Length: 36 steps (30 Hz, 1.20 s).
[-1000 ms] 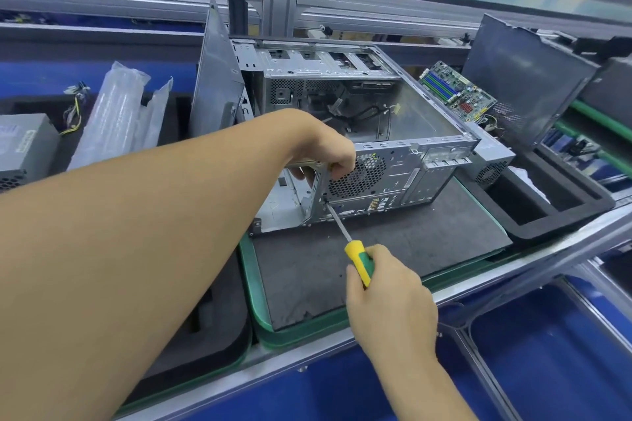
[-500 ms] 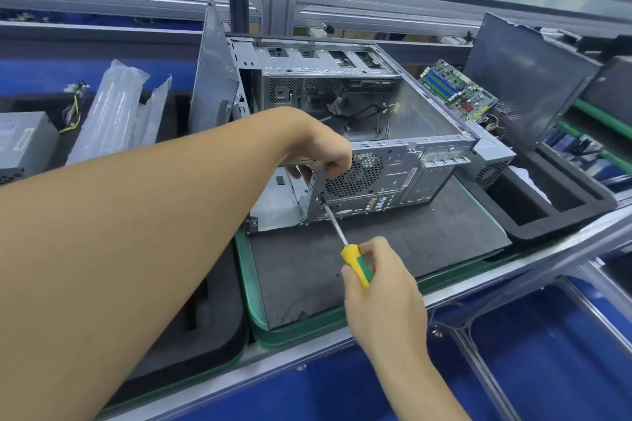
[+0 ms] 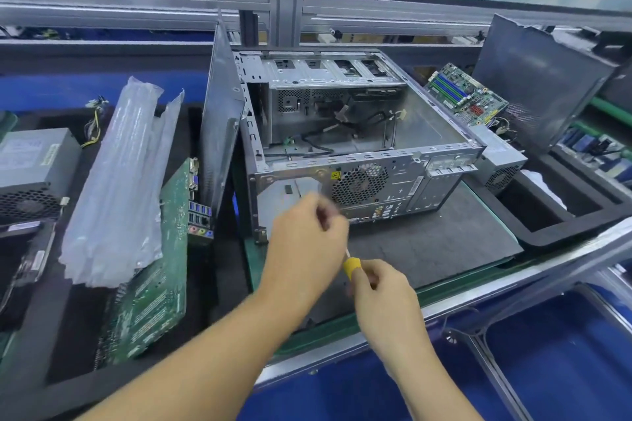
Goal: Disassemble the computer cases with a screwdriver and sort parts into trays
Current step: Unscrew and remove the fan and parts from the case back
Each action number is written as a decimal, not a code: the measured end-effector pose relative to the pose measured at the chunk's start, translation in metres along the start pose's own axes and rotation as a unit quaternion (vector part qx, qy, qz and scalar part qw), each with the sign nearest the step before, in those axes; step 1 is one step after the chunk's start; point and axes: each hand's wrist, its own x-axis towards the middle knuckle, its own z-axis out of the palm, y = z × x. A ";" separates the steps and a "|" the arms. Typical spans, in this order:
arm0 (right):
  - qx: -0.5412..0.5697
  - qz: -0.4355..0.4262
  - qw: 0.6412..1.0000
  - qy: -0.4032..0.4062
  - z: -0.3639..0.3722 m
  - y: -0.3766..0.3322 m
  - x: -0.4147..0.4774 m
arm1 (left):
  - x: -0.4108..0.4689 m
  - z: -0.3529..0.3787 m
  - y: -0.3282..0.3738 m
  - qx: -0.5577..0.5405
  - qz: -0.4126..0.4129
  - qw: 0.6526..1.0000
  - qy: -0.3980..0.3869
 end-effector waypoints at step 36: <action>0.340 0.173 0.915 0.128 -0.196 0.018 0.070 | 0.038 0.171 0.070 -0.271 -0.283 0.874 -0.287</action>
